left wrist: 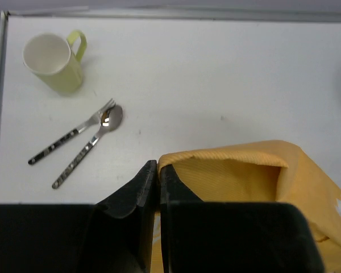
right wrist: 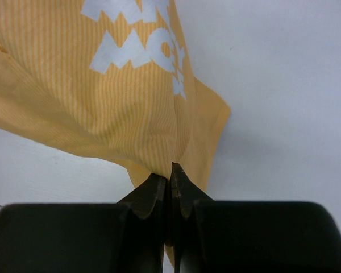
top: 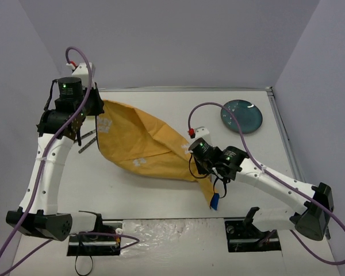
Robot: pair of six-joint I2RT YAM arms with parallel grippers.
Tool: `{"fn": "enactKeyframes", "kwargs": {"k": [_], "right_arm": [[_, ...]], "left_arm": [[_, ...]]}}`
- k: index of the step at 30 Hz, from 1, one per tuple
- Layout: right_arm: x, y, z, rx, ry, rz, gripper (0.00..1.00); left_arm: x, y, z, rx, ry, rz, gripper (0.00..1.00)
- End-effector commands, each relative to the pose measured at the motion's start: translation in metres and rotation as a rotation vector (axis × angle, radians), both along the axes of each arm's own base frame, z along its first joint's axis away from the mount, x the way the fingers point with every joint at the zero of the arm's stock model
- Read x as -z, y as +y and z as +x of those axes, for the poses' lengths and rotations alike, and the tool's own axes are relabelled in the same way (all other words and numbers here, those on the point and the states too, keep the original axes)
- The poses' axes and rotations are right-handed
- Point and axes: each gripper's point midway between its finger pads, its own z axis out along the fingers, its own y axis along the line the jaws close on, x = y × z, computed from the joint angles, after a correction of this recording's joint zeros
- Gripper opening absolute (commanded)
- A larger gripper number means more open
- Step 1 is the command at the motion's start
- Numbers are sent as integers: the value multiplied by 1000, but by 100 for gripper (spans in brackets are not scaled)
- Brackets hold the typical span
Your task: Set the dinner table for one person
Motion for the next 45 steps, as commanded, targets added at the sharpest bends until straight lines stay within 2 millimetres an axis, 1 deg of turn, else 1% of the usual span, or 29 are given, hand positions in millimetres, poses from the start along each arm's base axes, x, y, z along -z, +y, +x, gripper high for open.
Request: {"fn": "enactKeyframes", "kwargs": {"k": [1, 5, 6, 7, 9, 10, 15, 20, 22, 23, 24, 25, 27, 29, 30, 31, 33, 34, 35, 36, 37, 38, 39, 40, 41, 43, 45], "right_arm": [[25, 16, -8, -2, 73, 73, 1], [55, 21, -11, -25, 135, 28, 1], [58, 22, -11, -31, 140, 24, 2], [62, 23, -11, -35, 147, 14, 2], [67, 24, -10, -45, 159, -1, 8], [68, 25, -9, -52, 162, -8, 8], [71, 25, -8, -65, 170, -25, 14], [69, 25, -8, -67, 165, -20, 14], [68, 23, -8, -66, 162, -21, 13], [66, 22, -8, -65, 157, -18, 9], [63, 20, -6, -62, 149, -15, 3], [57, 20, -3, -58, 135, -12, 0], [42, 18, 3, -50, 98, -14, 0], [22, 10, 13, -33, 43, -51, 0], [9, 8, 19, -29, 9, -65, 0], [-8, 5, 26, -21, -33, -78, 0], [-47, 2, 42, 1, -123, -77, 0], [-69, -1, 50, 12, -171, -79, 0], [-84, -5, 55, 15, -204, -87, 0], [-89, -7, 57, 7, -215, -101, 0], [-109, -11, 62, 10, -257, -105, 0], [-137, -16, 67, 19, -320, -96, 0], [-158, -20, 68, 28, -367, -85, 0], [-173, -27, 69, 34, -406, -95, 0], [-188, -34, 70, 45, -445, -102, 0], [-219, -47, 70, 70, -517, -106, 0], [-238, -60, 71, 77, -566, -155, 0]], "left_arm": [[37, 8, -21, -38, 81, -2, 0], [70, 11, -33, -54, 147, 9, 0], [77, 12, -35, -58, 162, 10, 0], [79, 13, -35, -63, 164, 12, 0], [88, 16, -36, -80, 182, 22, 0], [91, 18, -36, -89, 187, 28, 0], [96, 18, -34, -96, 197, 28, 0], [98, 18, -31, -95, 200, 32, 0], [98, 18, -30, -94, 201, 33, 0], [98, 18, -29, -94, 201, 34, 0], [98, 18, -28, -94, 201, 35, 0], [96, 18, -27, -93, 198, 35, 0], [89, 18, -24, -92, 185, 35, 0], [73, 17, -20, -91, 153, 29, 0], [63, 17, -18, -90, 134, 27, 0], [50, 17, -16, -89, 107, 25, 0], [30, 17, -14, -87, 72, 22, 0], [11, 17, -13, -84, 31, 20, 0], [-9, 17, -13, -83, -13, 16, 0], [-24, 17, -14, -82, -52, 10, 0], [-44, 18, -16, -78, -103, 10, 0], [-69, 19, -20, -72, -174, 12, 0], [-89, 21, -25, -73, -233, 13, 0], [-107, 24, -31, -78, -285, 17, 0], [-123, 27, -37, -83, -327, 25, 0], [-144, 32, -45, -96, -379, 46, 0], [-162, 37, -51, -114, -417, 60, 0]]}}
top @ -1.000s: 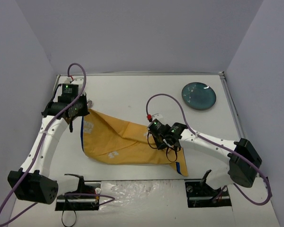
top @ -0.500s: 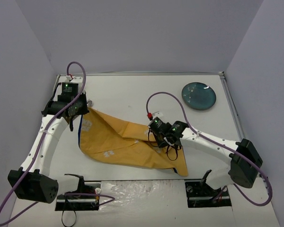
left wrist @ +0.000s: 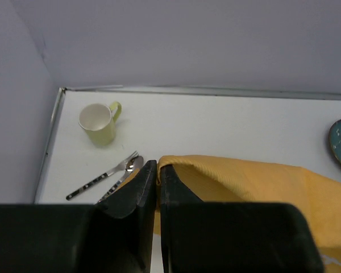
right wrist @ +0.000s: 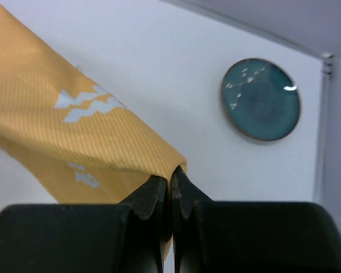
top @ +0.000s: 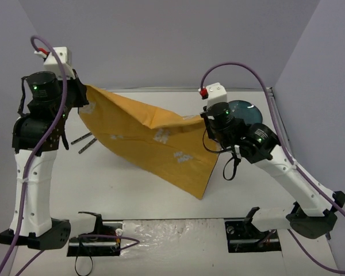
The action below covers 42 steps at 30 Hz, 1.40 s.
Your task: Set the dinner table for one person
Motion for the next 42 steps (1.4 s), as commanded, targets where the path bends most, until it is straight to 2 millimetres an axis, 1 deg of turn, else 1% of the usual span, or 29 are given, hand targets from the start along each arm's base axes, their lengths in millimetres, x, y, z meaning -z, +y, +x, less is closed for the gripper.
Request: {"fn": "enactKeyframes", "kwargs": {"k": [1, 4, 6, 7, 9, 12, 13, 16, 21, 23, 24, 27, 28, 29, 30, 31, 32, 34, 35, 36, 38, 39, 40, 41, 42], "right_arm": [[-61, -50, 4, 95, -170, -141, 0], [-84, -70, 15, 155, -213, -184, 0], [-96, -76, 20, 167, -232, -186, 0], [-101, -84, 25, 184, -241, -193, 0], [-112, -87, 31, 182, -265, -179, 0], [-118, -88, 42, 174, -278, -187, 0], [-117, -86, 46, 169, -276, -190, 0], [-115, -91, 65, 167, -275, -180, 0], [-114, -99, 102, 149, -282, -162, 0], [-107, -102, 121, 151, -274, -169, 0], [-105, -109, 131, 165, -272, -175, 0], [-114, -112, 157, 174, -308, -164, 0], [-110, -110, 169, 174, -305, -170, 0], [-109, -110, 179, 177, -308, -178, 0], [-113, -112, 186, 185, -320, -188, 0], [-117, -114, 193, 195, -333, -197, 0], [-122, -115, 200, 210, -349, -203, 0], [-129, -114, 218, 232, -377, -217, 0], [-145, -115, 218, 242, -418, -205, 0], [-153, -115, 220, 248, -443, -195, 0], [-163, -115, 221, 258, -483, -176, 0], [-165, -115, 221, 260, -502, -167, 0], [-164, -115, 220, 262, -517, -164, 0], [-180, -118, 210, 271, -576, -146, 0], [-175, -119, 209, 275, -590, -149, 0]], "left_arm": [[-67, 18, -18, -56, -190, 48, 0], [-78, 26, -20, -99, -216, 46, 0], [-82, 29, -19, -118, -230, 46, 0], [-84, 32, -20, -136, -235, 47, 0], [-87, 34, -17, -148, -238, 51, 0], [-84, 32, -9, -146, -227, 53, 0], [-82, 32, -6, -144, -223, 54, 0], [-73, 30, 5, -143, -197, 52, 0], [-57, 26, 34, -136, -157, 69, 0], [-52, 24, 46, -135, -147, 76, 0], [-50, 24, 52, -136, -143, 79, 0], [-44, 24, 73, -144, -128, 86, 0], [-40, 23, 84, -145, -117, 89, 0], [-40, 22, 93, -144, -116, 89, 0], [-45, 21, 97, -141, -131, 87, 0], [-46, 20, 106, -135, -135, 88, 0], [-42, 17, 119, -125, -127, 92, 0], [-48, 16, 133, -118, -147, 107, 0], [-55, 18, 138, -124, -167, 118, 0], [-60, 19, 142, -130, -180, 130, 0], [-76, 26, 144, -150, -229, 171, 0], [-86, 30, 144, -157, -261, 206, 0], [-97, 30, 142, -154, -297, 223, 0], [-104, 30, 140, -145, -321, 226, 0], [-107, 29, 138, -134, -330, 233, 0]]}}
